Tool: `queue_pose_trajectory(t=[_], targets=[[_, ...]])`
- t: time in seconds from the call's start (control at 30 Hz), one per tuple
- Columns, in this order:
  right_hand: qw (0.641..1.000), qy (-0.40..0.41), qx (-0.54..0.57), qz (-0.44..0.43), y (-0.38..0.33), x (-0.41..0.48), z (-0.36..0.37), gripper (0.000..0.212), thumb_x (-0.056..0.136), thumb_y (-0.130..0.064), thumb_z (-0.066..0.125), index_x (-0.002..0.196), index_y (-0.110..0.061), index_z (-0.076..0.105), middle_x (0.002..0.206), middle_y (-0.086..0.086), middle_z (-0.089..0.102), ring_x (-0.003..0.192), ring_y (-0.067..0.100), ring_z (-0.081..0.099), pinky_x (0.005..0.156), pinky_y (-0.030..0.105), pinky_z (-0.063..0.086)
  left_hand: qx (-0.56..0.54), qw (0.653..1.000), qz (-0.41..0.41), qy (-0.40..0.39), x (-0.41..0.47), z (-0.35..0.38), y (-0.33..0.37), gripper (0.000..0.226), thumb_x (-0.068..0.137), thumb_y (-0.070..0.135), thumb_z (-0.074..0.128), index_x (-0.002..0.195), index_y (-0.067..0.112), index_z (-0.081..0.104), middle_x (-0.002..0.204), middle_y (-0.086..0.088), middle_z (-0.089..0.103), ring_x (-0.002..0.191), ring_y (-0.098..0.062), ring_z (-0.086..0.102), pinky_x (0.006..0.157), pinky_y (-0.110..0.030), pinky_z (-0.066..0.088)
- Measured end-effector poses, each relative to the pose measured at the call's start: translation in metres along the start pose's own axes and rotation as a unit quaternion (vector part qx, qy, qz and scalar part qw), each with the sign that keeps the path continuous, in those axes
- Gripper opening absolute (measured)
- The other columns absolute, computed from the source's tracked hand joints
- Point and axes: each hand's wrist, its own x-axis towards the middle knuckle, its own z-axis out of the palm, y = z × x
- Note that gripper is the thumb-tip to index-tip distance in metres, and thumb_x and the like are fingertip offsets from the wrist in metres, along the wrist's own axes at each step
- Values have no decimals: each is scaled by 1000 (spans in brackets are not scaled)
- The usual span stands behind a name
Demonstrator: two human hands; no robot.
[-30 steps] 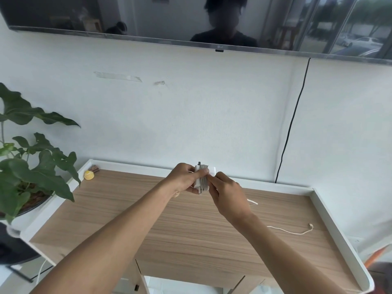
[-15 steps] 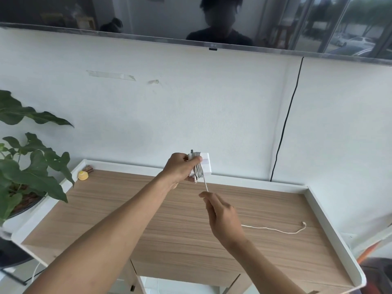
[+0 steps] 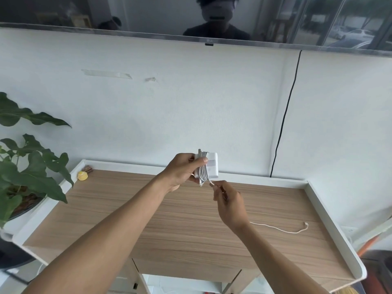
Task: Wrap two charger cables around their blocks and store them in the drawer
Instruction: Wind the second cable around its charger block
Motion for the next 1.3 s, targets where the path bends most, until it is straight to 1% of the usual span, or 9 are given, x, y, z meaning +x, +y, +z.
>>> queue_pose_trajectory(t=[0.13, 0.27, 0.4, 0.57, 0.77, 0.93, 1.07, 1.17, 1.3], targets=[[1000, -25, -3, 13, -4, 12, -6, 31, 97, -12, 48, 69, -26, 51, 55, -5, 52, 47, 7, 40, 47, 20, 31, 25, 999, 13, -38, -3, -2, -1, 18, 93, 20, 62, 92, 2, 65, 78, -7, 68, 66, -18, 67, 54, -28, 53], [997, -72, -19, 29, -5, 21, -12, 31, 94, -7, 47, 65, -16, 53, 52, -10, 49, 44, 6, 38, 47, 15, 28, 36, 997, 14, -65, -6, -7, 1, 24, 93, 21, 62, 99, -2, 64, 79, -9, 66, 69, -21, 66, 56, -29, 53], [987, -143, -49, 62, -11, 35, -18, 29, 91, -7, 46, 64, -13, 55, 55, -7, 53, 43, 3, 41, 48, 18, 32, 84, 990, -1, -114, -9, -13, 4, 33, 92, 21, 63, 113, -5, 61, 93, -25, 69, 79, -32, 68, 60, -35, 58], [945, -284, -54, 156, -26, 60, -38, 32, 86, -13, 52, 55, -18, 53, 43, -11, 45, 40, 5, 33, 45, 19, 30, 180, 969, -35, -169, -17, -19, 0, 31, 90, 22, 67, 112, 0, 63, 86, -12, 71, 76, -26, 70, 60, -35, 58], [882, -384, 38, 270, -37, 76, -53, 24, 92, -18, 59, 71, -12, 69, 59, -2, 49, 47, 8, 32, 44, 18, 26, 232, 951, -62, -195, -19, -20, -9, 22, 89, 22, 68, 104, 7, 63, 89, -11, 69, 76, -24, 67, 55, -34, 57], [936, -287, -75, 188, -51, 74, -45, 20, 90, -15, 56, 77, -13, 71, 60, -5, 56, 52, 10, 44, 49, 19, 33, 246, 965, -30, -91, -15, -16, -17, 33, 88, 31, 69, 106, 5, 62, 88, -10, 70, 75, -25, 71, 58, -36, 58], [960, -175, -188, 109, -55, 67, -33, 27, 92, -15, 44, 86, -12, 70, 76, 4, 67, 64, 19, 56, 54, 27, 42, 274, 961, -15, -33, -7, -11, -16, 37, 85, 36, 69, 98, 2, 62, 88, -17, 71, 72, -31, 73, 62, -49, 60], [970, -130, -192, 71, -55, 58, -27, 25, 93, -15, 43, 84, -12, 67, 72, 4, 64, 62, 21, 53, 56, 28, 40, 306, 952, -8, 17, -3, -6, -15, 41, 83, 43, 69, 90, 3, 62, 83, -15, 71, 63, -28, 72, 60, -49, 59], [978, -95, -172, 72, -53, 51, -20, 33, 91, -12, 45, 59, -12, 47, 52, -1, 41, 51, 19, 31, 50, 31, 28, 352, 935, 0, 36, -1, -1, -14, 41, 80, 48, 68, 89, 8, 62, 81, -10, 70, 60, -24, 70, 57, -41, 57]])
